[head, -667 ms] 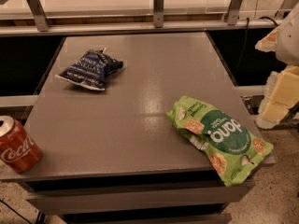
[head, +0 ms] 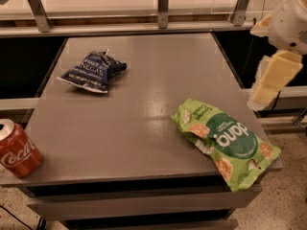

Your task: Move blue chip bag near coke can

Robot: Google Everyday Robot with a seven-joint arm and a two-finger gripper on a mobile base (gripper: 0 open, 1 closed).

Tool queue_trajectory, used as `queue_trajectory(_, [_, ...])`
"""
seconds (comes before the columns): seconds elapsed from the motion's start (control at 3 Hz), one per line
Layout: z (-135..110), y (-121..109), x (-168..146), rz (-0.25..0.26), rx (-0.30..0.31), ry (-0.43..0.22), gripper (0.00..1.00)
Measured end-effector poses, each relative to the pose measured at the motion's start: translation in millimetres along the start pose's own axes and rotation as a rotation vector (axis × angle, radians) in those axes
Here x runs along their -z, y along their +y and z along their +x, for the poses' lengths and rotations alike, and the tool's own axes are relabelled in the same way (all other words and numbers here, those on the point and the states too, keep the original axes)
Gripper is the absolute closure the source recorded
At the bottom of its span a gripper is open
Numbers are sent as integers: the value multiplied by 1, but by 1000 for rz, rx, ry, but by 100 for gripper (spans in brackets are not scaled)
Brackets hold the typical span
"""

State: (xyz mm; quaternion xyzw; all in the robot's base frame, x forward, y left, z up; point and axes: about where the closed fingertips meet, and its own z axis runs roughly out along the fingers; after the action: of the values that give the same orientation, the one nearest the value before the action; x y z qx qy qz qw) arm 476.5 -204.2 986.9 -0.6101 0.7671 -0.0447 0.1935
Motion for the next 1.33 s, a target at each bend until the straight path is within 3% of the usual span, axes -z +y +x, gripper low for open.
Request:
queue_trajectory(0.67, [-66, -109, -16, 142, 48, -90, 0])
queue_trajectory(1.0, [-115, -135, -35, 133, 43, -189, 0])
queue_trajectory(1.33, [-185, -139, -70, 67, 24, -311, 0])
